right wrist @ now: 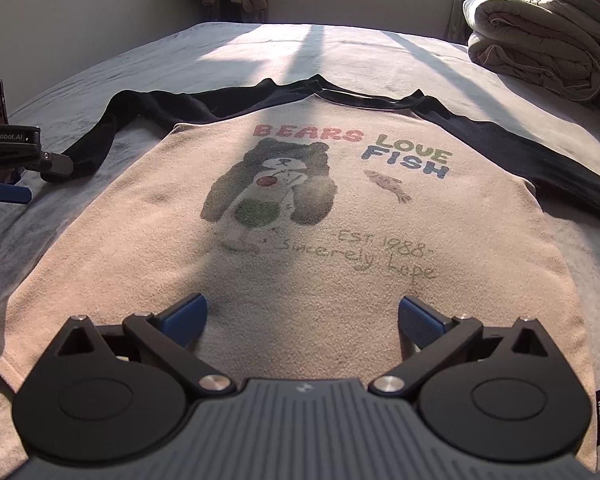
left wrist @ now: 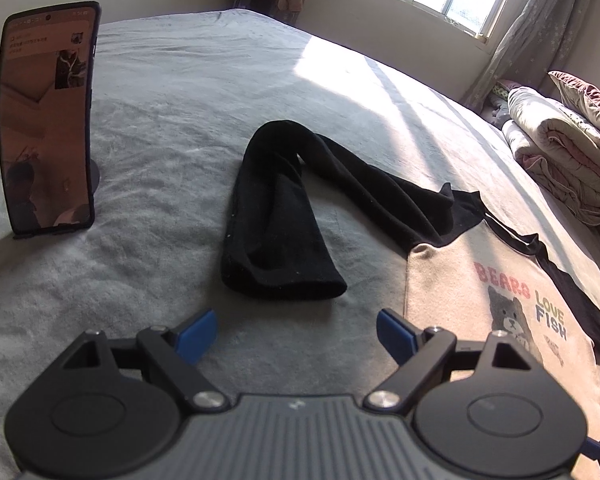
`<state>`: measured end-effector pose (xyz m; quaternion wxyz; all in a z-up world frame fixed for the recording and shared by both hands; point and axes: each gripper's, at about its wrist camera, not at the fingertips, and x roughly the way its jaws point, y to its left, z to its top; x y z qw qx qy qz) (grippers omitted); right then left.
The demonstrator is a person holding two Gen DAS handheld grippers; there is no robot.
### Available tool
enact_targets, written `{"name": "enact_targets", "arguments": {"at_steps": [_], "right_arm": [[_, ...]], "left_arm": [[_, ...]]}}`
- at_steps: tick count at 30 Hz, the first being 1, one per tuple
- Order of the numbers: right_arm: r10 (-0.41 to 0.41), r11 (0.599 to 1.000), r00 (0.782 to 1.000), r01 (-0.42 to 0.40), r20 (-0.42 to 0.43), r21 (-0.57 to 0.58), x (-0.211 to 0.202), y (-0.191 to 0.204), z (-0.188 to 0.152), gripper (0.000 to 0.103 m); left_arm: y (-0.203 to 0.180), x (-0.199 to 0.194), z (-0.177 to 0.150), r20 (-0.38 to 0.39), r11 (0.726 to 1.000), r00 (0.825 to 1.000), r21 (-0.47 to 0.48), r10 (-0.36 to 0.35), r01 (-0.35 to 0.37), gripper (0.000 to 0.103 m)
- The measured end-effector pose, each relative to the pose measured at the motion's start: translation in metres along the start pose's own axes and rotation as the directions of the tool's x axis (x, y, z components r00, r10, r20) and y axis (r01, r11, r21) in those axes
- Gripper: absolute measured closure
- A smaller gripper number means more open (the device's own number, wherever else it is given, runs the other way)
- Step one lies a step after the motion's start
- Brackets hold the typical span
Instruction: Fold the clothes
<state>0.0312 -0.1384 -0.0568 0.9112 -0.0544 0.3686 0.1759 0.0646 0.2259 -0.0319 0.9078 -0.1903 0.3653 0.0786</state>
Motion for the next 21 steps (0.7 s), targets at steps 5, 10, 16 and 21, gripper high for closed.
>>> {"name": "enact_targets", "arguments": {"at_steps": [5, 10, 16, 21], "right_arm": [[0.078, 0.997, 0.997, -0.078, -0.019, -0.008, 0.005, 0.015, 0.020, 0.000], [0.130, 0.991, 0.991, -0.130, -0.007, -0.003, 0.021, 0.039, 0.052, 0.001], [0.161, 0.987, 0.987, -0.161, 0.004, 0.004, 0.049, 0.081, 0.091, 0.026], [0.232, 0.973, 0.973, -0.232, 0.020, 0.011, 0.067, 0.113, 0.116, 0.032]], "left_arm": [[0.012, -0.005, 0.010, 0.022, 0.999, 1.000, -0.049, -0.008, 0.009, 0.019], [0.027, -0.006, 0.018, 0.026, 0.995, 1.000, -0.098, -0.015, 0.017, 0.031], [0.046, -0.003, 0.021, 0.003, 0.994, 0.999, -0.101, -0.038, 0.038, 0.044], [0.061, -0.002, 0.024, -0.016, 0.993, 0.998, -0.103, -0.057, 0.055, 0.051]]}}
